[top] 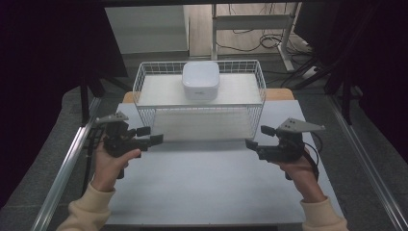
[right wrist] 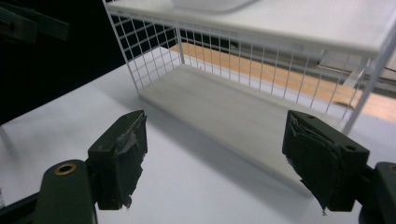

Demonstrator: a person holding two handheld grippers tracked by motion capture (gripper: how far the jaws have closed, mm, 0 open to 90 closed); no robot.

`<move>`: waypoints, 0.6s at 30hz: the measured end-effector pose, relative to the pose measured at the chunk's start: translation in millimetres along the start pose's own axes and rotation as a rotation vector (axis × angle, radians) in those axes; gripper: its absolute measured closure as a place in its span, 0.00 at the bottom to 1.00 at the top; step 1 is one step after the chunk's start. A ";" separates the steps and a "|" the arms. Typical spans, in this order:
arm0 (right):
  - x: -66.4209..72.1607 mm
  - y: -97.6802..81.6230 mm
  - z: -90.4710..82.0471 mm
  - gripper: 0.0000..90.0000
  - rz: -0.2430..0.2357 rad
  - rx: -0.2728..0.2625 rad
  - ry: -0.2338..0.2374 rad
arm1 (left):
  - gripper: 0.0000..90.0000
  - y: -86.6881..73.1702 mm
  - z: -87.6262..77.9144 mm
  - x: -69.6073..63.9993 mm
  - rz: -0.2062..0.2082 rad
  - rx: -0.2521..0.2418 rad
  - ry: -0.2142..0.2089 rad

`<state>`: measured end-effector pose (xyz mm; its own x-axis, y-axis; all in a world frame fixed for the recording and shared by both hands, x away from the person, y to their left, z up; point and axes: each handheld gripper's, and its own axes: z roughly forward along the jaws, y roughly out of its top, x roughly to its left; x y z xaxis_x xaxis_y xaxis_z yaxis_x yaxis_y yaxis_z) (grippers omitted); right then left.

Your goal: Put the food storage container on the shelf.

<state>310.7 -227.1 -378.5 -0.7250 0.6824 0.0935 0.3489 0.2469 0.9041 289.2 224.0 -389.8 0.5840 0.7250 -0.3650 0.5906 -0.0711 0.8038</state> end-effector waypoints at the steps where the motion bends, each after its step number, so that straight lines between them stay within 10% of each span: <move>1: 0.4 -6.5 -1.8 0.24 0.004 -0.002 -0.005 | 0.30 -6.8 1.6 -0.3 0.002 0.004 0.006; 8: -1.8 -53.9 1.7 0.25 0.047 0.044 0.046 | 0.28 -50.6 16.3 -4.3 0.066 0.066 0.078; 18: -10.7 -100.2 21.8 0.25 0.098 0.157 0.032 | 0.27 -87.7 30.5 11.9 0.047 0.127 0.107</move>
<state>296.4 -244.1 -479.3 -0.7007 0.6866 0.1938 0.5058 0.2865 0.8137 261.2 218.0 -479.0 0.5544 0.7869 -0.2710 0.6334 -0.1878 0.7507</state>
